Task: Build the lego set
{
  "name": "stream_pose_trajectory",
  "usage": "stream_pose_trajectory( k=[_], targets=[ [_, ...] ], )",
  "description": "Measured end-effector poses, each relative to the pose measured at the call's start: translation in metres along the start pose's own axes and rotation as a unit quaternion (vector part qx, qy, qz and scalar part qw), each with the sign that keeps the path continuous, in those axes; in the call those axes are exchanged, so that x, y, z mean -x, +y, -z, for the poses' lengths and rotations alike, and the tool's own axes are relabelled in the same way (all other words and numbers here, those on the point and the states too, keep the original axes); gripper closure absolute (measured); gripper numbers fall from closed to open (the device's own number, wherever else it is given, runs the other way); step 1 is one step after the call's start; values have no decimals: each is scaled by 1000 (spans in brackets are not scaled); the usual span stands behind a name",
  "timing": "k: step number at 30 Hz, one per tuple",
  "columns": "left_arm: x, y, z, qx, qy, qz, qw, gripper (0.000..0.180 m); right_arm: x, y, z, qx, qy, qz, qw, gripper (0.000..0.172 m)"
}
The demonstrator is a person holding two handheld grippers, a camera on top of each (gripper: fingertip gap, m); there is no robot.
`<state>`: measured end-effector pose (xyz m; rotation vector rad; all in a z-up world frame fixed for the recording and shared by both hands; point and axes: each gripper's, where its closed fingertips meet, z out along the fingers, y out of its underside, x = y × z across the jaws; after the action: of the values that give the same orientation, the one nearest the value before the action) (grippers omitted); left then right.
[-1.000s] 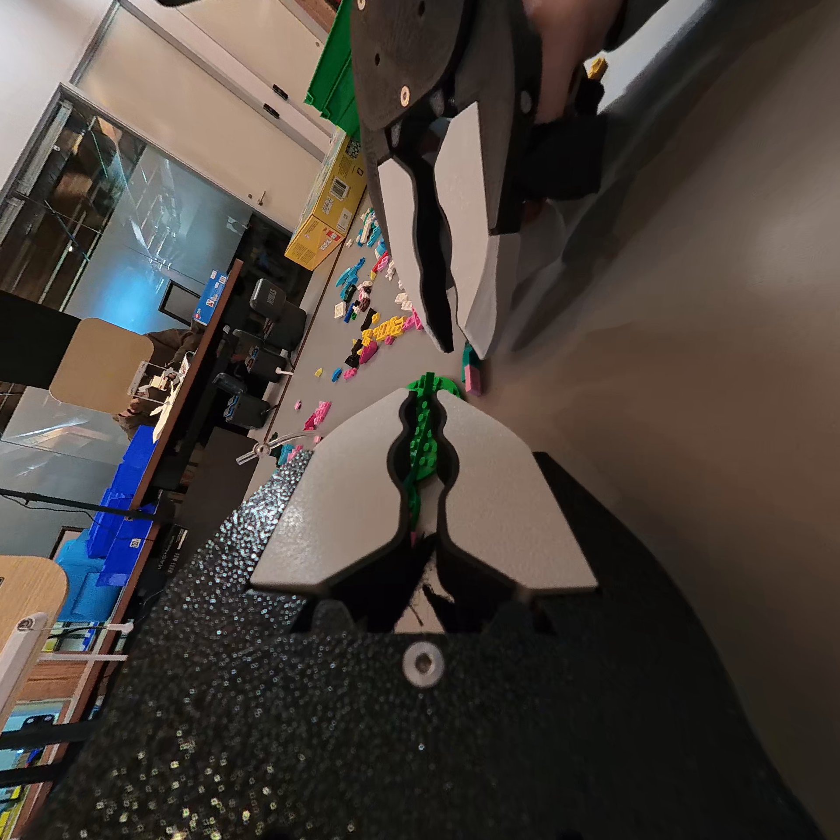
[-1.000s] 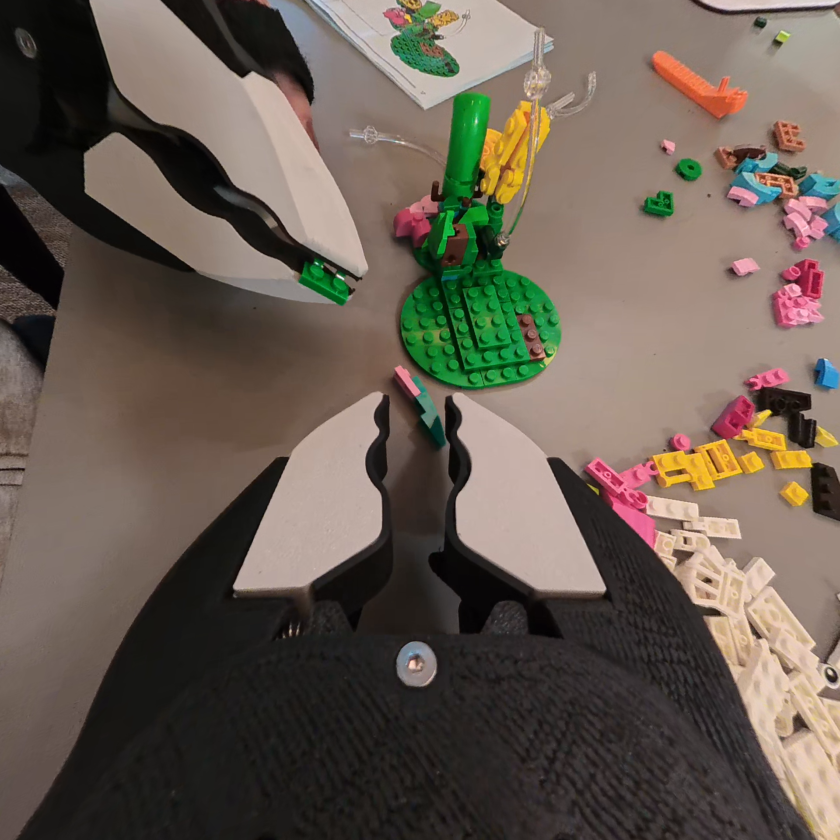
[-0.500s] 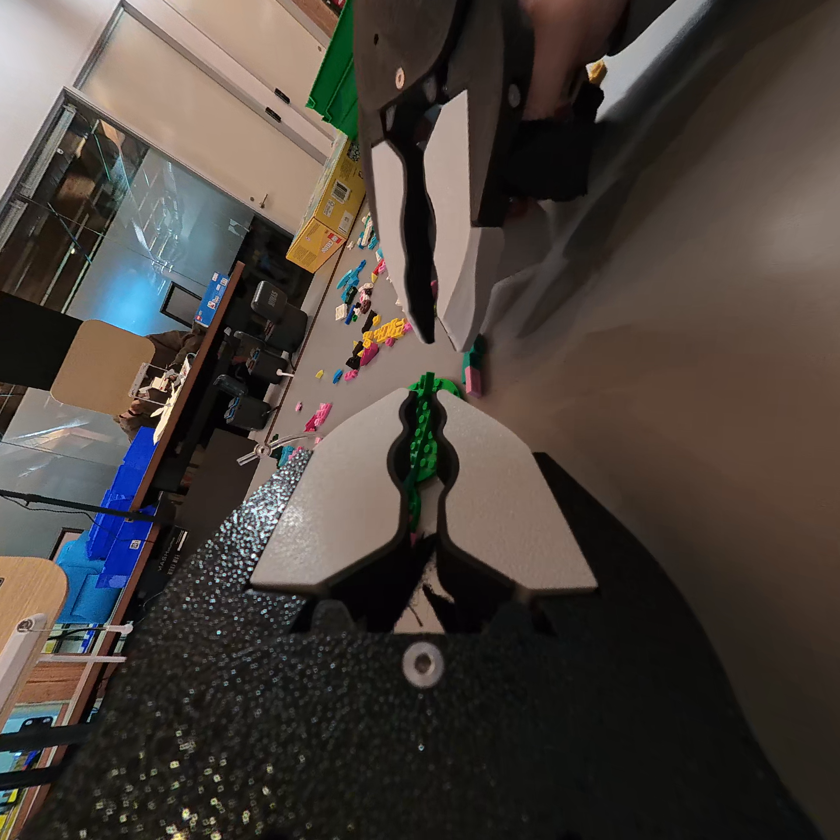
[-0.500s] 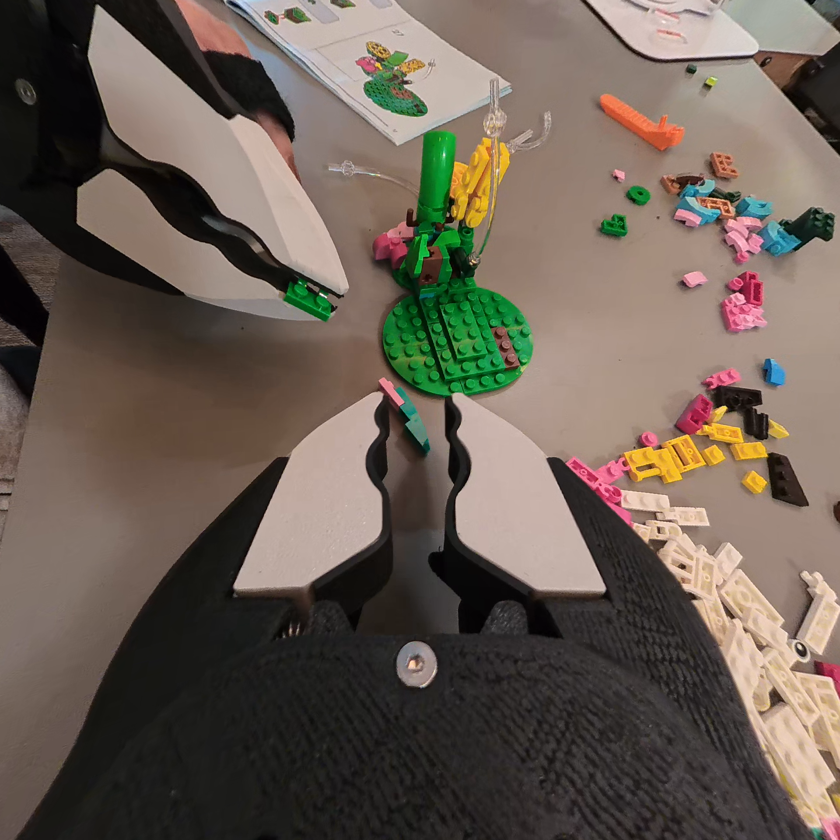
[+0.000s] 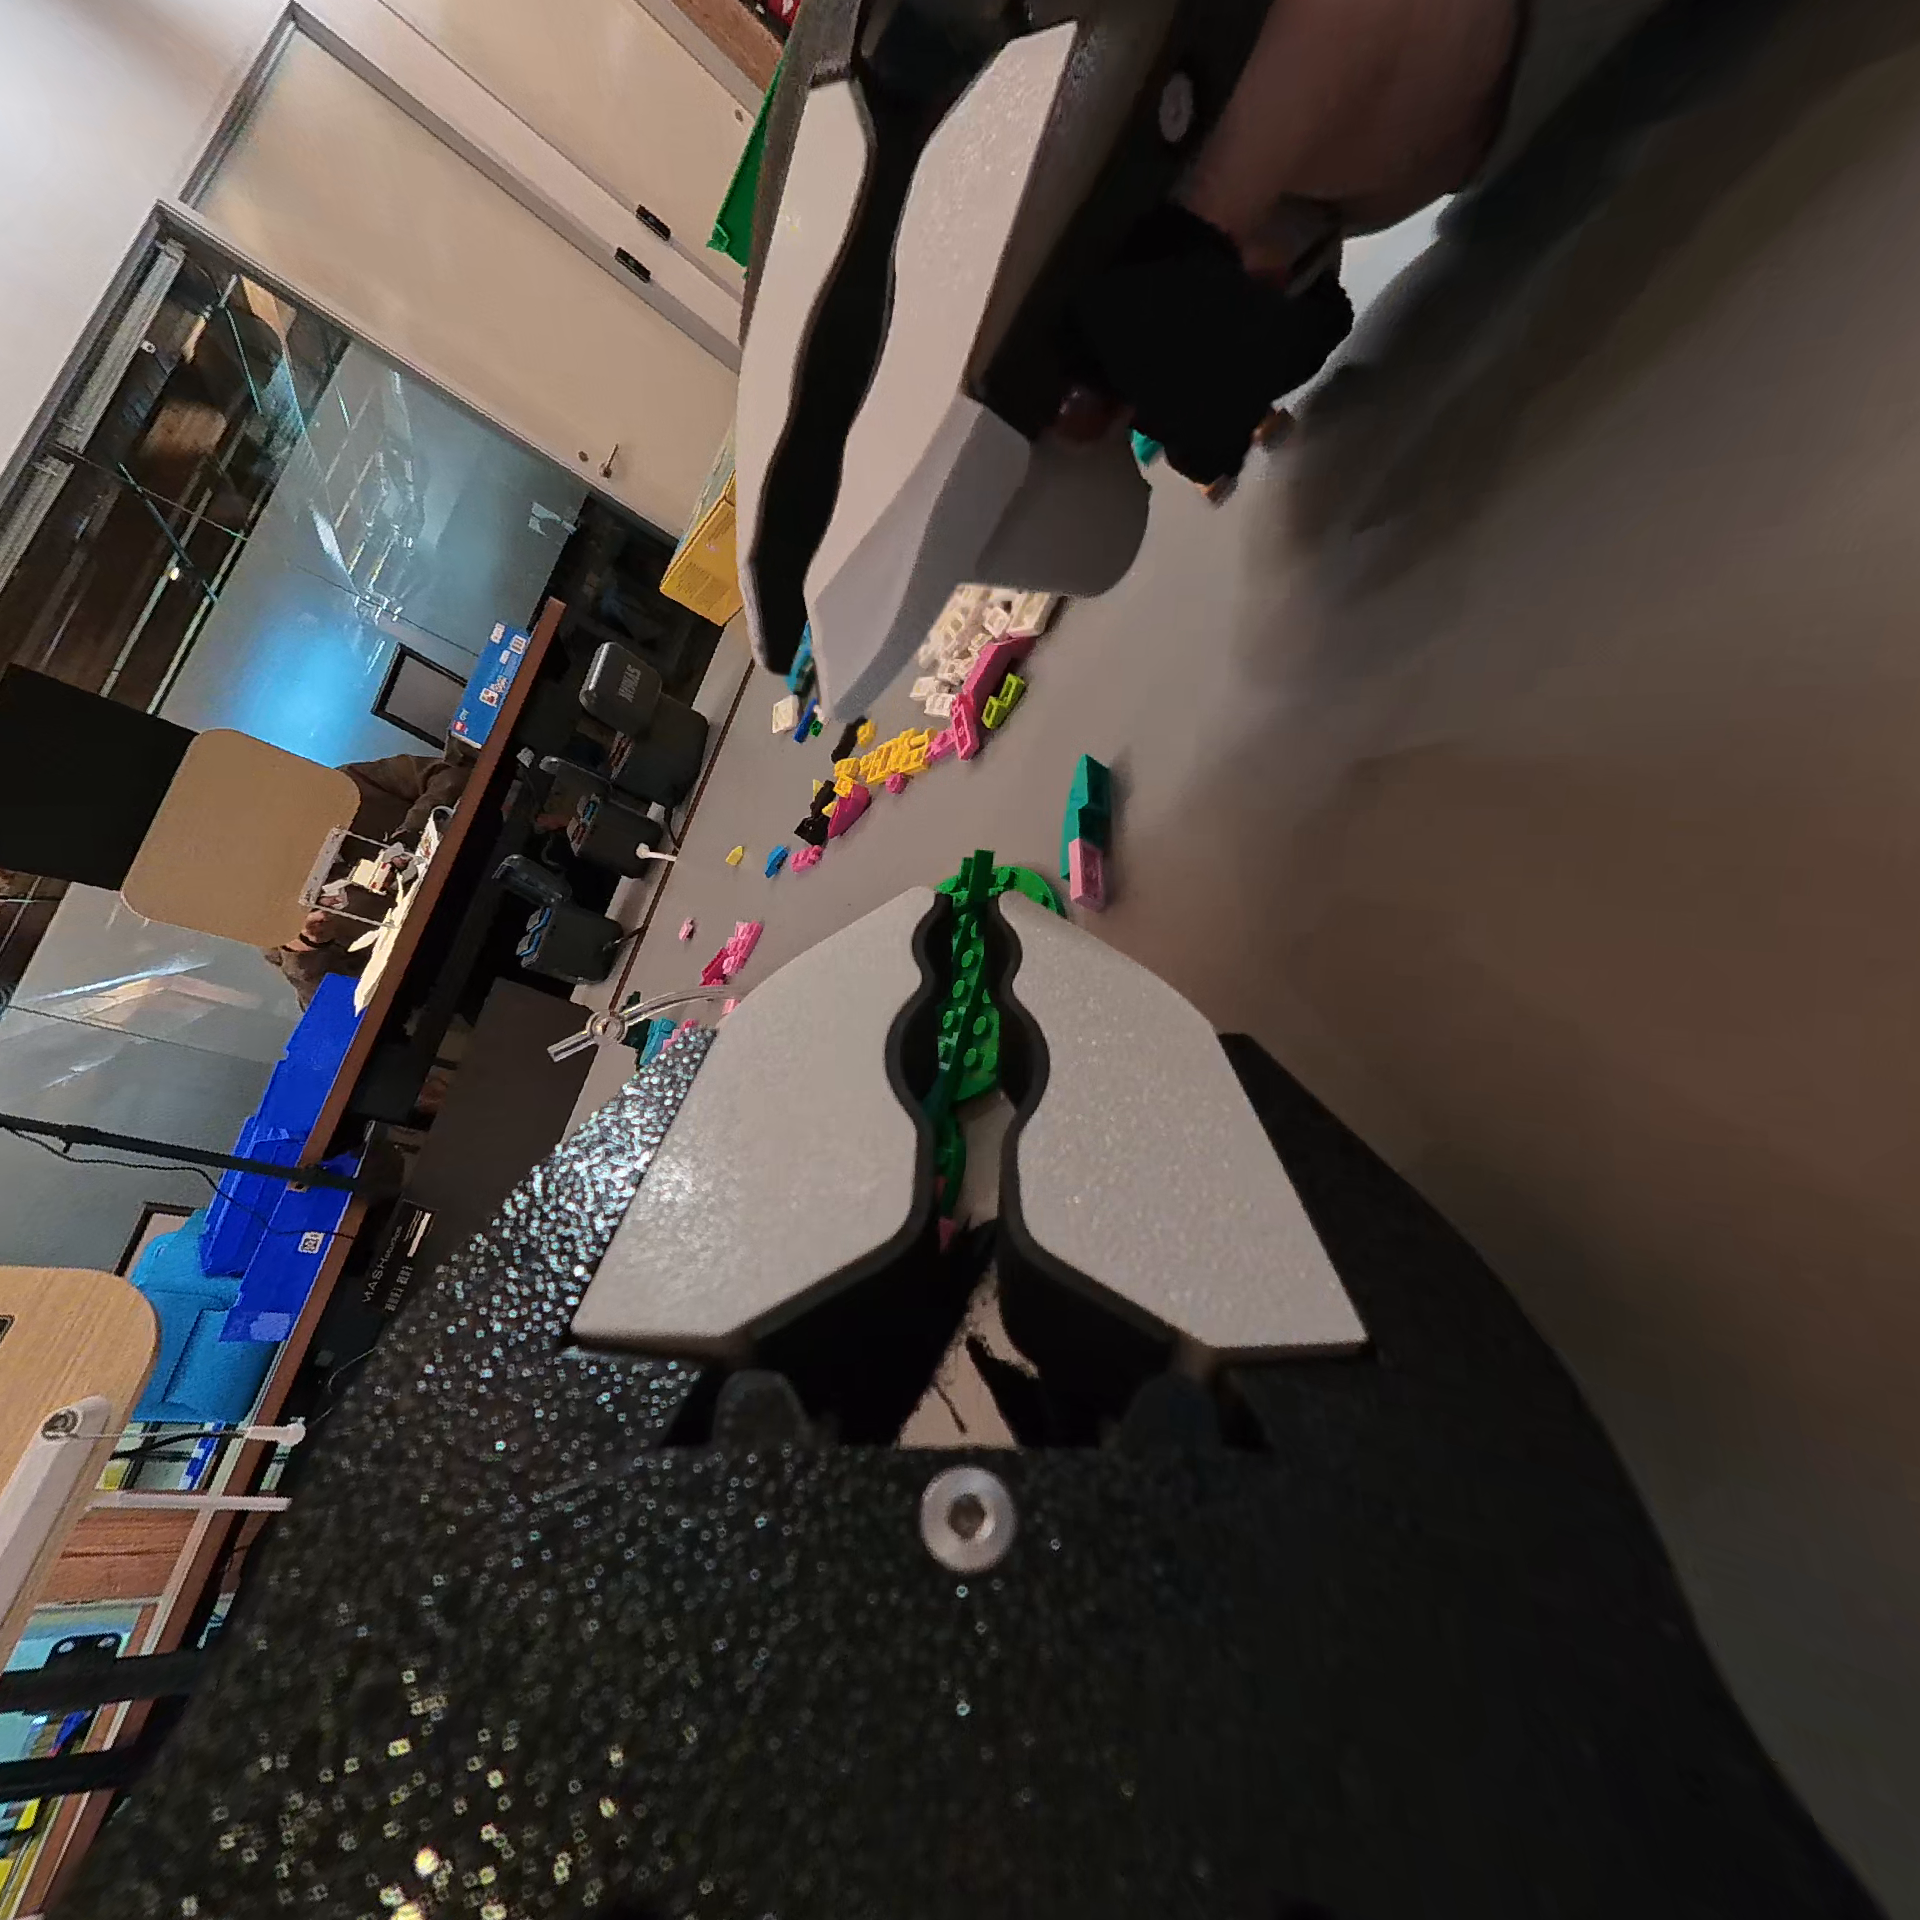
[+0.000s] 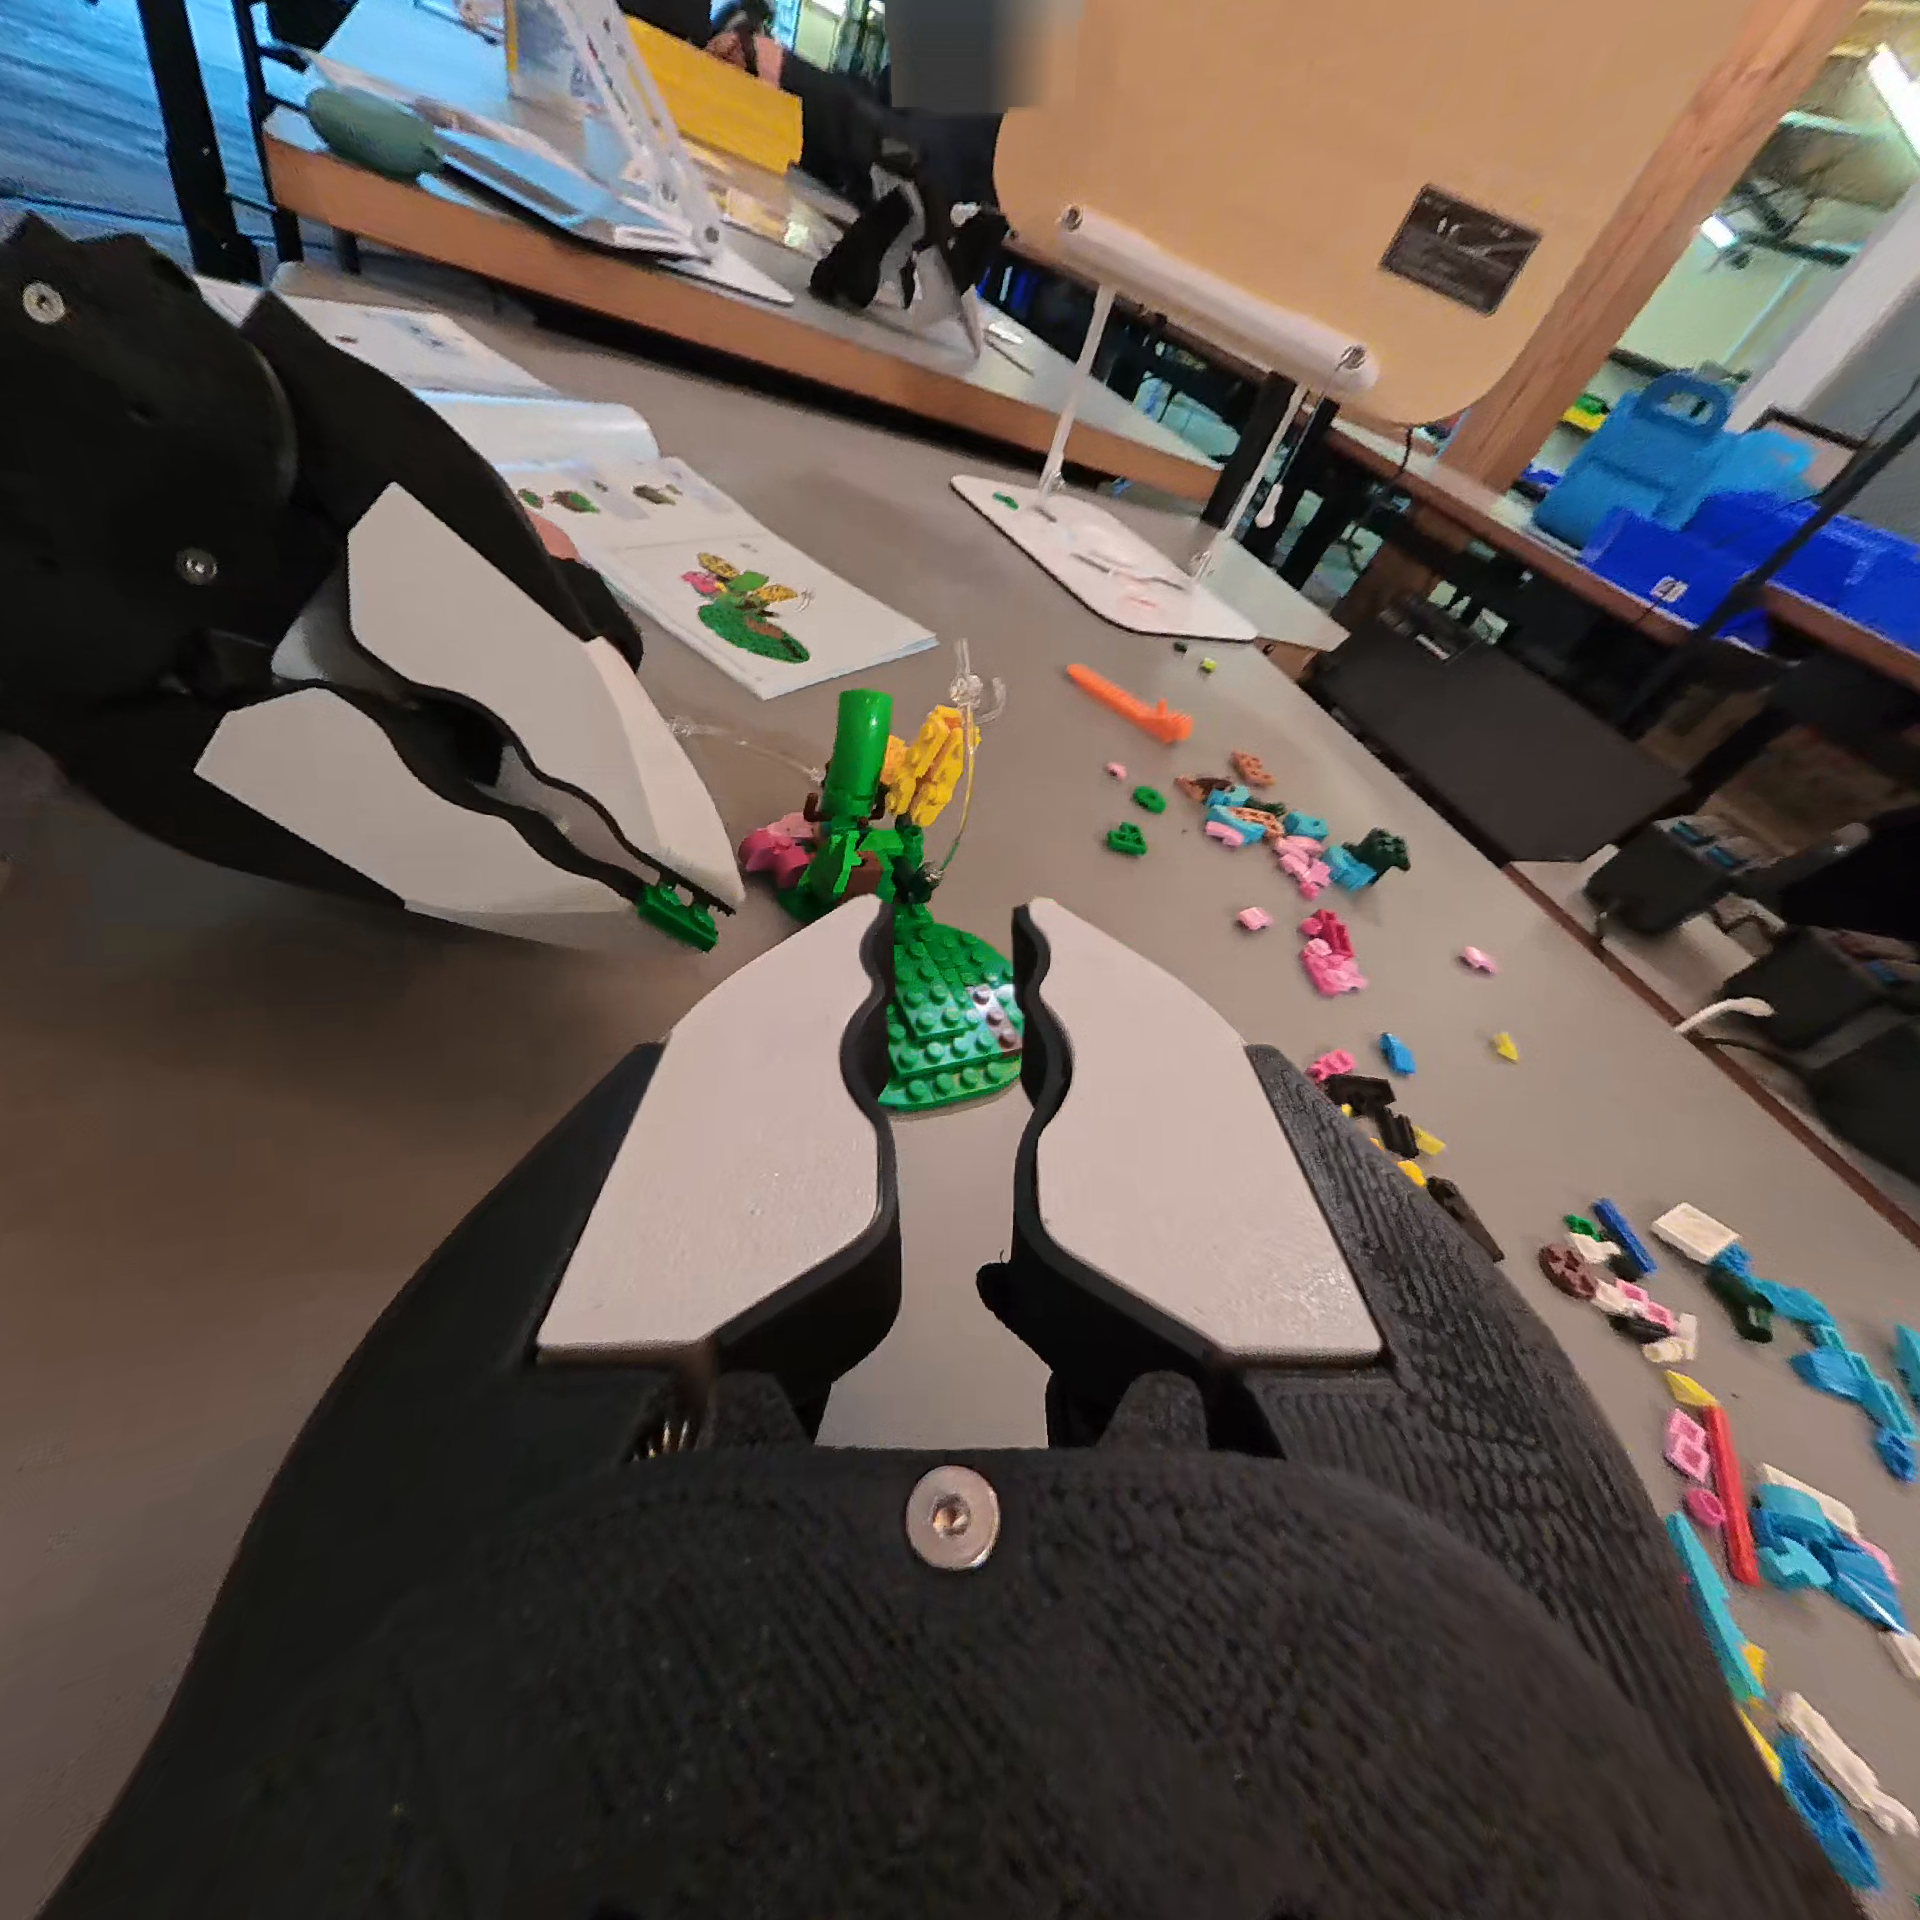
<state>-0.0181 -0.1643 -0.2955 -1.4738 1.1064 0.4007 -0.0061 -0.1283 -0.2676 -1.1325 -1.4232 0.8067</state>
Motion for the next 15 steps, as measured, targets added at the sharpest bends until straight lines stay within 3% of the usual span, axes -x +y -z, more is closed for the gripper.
stream_pose_trajectory(
  k=[15],
  targets=[
    [-1,-1,-1,-2,-1,2,1000,174,-2,-1,1,-12,9,10,1000,155]
  ],
)
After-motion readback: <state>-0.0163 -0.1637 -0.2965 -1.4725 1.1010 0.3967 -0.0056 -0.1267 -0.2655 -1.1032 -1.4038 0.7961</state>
